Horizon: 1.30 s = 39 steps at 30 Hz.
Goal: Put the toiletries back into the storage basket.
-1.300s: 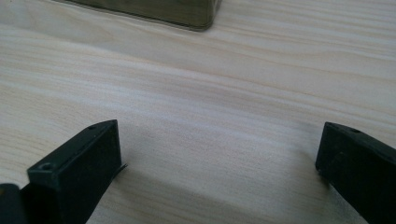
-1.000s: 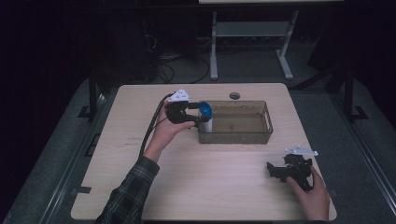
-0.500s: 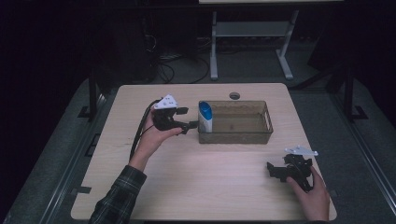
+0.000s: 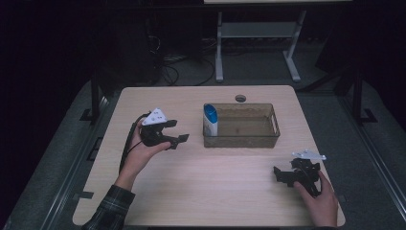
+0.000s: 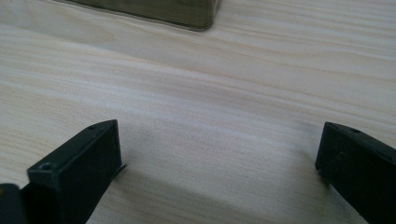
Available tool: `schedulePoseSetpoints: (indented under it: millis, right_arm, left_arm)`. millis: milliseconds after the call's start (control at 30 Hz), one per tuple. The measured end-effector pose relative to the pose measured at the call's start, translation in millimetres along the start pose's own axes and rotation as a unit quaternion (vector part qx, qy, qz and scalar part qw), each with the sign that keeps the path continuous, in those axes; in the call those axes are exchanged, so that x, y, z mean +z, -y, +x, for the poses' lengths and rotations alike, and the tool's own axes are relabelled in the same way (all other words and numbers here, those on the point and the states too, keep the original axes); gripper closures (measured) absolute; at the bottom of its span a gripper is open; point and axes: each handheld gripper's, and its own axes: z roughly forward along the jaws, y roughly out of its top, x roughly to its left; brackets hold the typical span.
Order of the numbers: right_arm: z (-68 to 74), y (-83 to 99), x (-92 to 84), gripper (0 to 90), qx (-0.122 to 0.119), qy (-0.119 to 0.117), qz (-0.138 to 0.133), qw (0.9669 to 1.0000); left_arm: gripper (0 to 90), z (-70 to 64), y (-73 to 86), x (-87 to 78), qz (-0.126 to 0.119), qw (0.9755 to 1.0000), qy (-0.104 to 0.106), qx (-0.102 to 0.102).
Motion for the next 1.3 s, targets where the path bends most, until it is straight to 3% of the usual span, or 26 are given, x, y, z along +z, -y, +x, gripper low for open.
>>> schedulePoseSetpoints:
  millis: [567,767,1133,1300]
  right_arm:
    - [0.0,0.0,0.1,0.0,0.0,0.001,0.0,1.0]
    - [0.0,0.0,0.0,0.0,0.0,0.001,0.0,1.0]
    - [0.0,0.0,0.0,0.0,0.0,0.0,0.0,1.0]
    - [0.0,0.0,0.0,0.0,0.0,0.0,0.0,1.0]
  left_arm:
    - [24.2,-10.5,50.4,-37.0,0.025,0.9993,-0.025,-0.016]
    - [24.1,-13.6,69.4,-46.0,0.044,0.9981,-0.036,-0.025]
    - [24.1,-20.5,105.1,-57.6,0.083,0.9946,-0.048,-0.039]
    - [24.1,-22.0,122.4,-62.1,0.106,0.9914,-0.063,-0.046]
